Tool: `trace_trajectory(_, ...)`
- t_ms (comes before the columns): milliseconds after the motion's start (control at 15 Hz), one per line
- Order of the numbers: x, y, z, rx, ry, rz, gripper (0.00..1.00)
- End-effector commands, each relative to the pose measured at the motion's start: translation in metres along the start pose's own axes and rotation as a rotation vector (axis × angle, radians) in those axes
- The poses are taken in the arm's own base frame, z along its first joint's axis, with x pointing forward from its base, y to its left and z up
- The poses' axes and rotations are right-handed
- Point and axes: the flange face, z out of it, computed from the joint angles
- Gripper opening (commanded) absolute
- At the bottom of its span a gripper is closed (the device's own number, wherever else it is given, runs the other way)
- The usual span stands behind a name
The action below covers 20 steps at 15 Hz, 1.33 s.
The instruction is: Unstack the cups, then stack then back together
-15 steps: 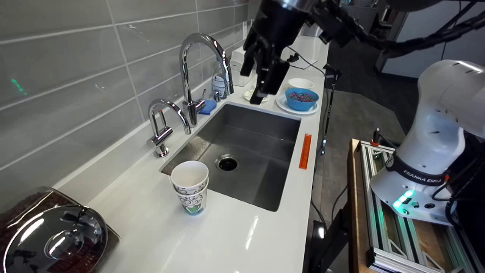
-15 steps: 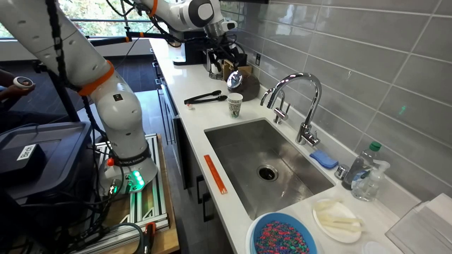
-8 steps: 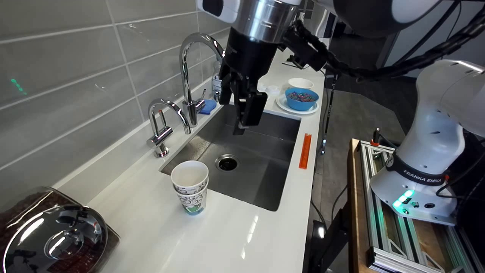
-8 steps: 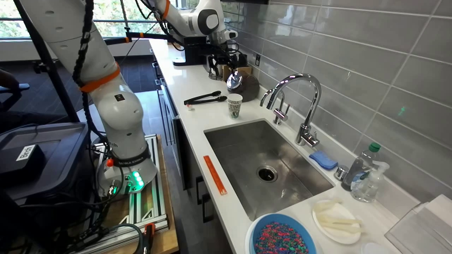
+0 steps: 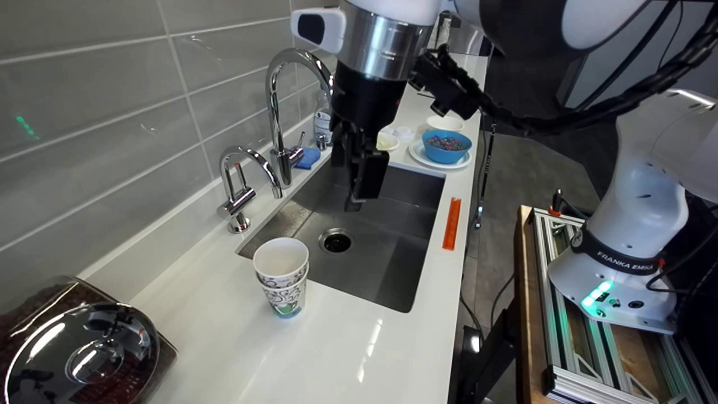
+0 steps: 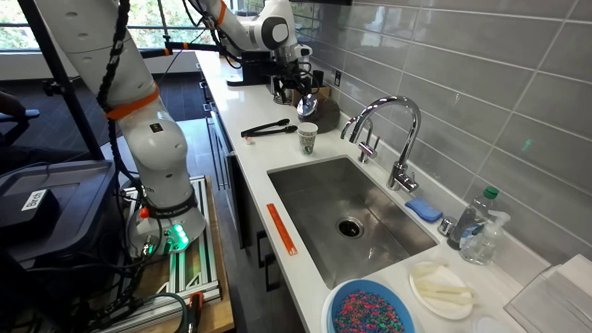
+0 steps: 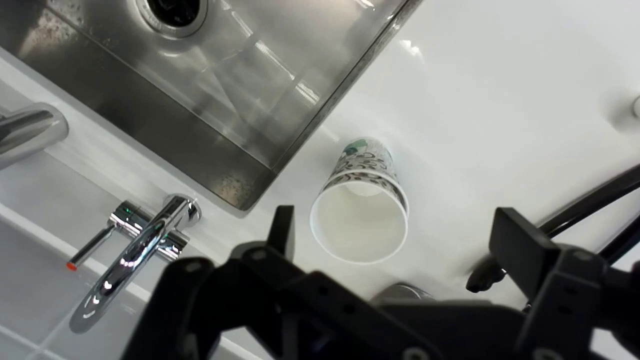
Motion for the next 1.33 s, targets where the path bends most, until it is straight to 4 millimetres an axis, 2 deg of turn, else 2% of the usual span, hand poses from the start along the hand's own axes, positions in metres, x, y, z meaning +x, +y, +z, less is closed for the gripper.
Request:
trace_trajectory(0, 0.008, -0.009, 0.027, 0.002, -0.017, 0.163, 1.00)
trace_trajectory(467, 0.023, -0.012, 0.059, -0.020, 0.075, 0.371, 1.00)
trace_trajectory(1000, 0.031, -0.015, 0.095, -0.031, 0.044, 0.426, 1.00)
trace_trajectory(1267, 0.042, -0.001, 0.107, -0.061, 0.038, 0.447, 1.00)
